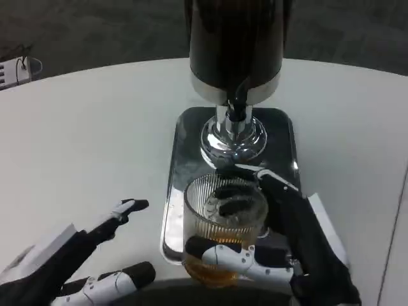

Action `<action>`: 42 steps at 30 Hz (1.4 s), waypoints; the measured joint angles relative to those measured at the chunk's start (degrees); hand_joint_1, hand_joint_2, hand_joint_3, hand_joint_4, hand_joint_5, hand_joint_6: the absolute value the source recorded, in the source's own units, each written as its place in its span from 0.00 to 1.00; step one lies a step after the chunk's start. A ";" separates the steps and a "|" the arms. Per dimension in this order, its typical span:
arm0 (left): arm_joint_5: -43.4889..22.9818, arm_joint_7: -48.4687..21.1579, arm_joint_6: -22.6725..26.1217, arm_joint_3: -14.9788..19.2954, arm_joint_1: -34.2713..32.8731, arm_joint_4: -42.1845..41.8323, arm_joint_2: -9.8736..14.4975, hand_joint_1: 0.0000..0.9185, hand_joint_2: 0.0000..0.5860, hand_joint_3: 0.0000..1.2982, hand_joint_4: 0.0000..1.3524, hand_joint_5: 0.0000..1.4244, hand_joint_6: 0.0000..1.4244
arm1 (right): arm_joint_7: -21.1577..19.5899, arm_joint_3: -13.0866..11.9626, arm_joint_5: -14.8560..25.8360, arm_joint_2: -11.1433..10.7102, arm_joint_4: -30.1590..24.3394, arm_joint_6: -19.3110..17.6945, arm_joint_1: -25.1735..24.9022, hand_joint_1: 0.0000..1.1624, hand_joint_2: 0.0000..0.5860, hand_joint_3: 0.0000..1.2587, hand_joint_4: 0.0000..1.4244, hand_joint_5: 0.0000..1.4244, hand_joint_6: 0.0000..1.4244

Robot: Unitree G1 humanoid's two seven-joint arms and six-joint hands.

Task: Grasp the cup under the faucet to collect the drink, then remove the cup.

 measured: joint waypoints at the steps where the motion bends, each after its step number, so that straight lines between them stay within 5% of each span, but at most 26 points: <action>1: 0.33 0.04 -0.33 -0.37 -0.47 0.01 0.00 0.00 0.05 0.09 0.00 0.06 0.11 | 1.01 -0.84 0.34 -0.60 -2.18 0.23 0.69 0.87 0.34 0.81 0.89 0.99 1.00; 9: 3.65 1.10 -3.20 -3.54 -2.97 0.39 0.00 0.00 0.06 0.09 0.00 0.05 0.11 | 5.65 -5.63 1.79 -3.69 -9.26 1.85 3.37 0.87 0.34 0.82 0.89 0.99 1.00; 21: 9.19 2.16 -5.50 -6.80 -4.68 -1.77 0.01 0.00 0.07 0.06 0.00 0.02 0.07 | 13.55 -16.26 5.70 -11.97 -16.99 2.76 3.71 0.88 0.33 0.82 0.89 0.98 1.00; 34: 13.84 2.29 -5.61 -6.33 -1.81 -8.06 0.18 0.00 0.07 0.01 0.00 0.00 0.01 | 17.19 -19.47 6.55 -15.97 -20.08 1.94 4.96 0.87 0.32 0.82 0.89 0.98 1.00; 42: 15.95 2.49 -3.90 -5.65 -0.16 -10.86 0.07 0.00 0.07 0.00 0.00 0.00 0.00 | 17.26 -19.95 6.46 -16.66 -22.03 -0.94 7.50 0.87 0.32 0.82 0.89 0.98 1.00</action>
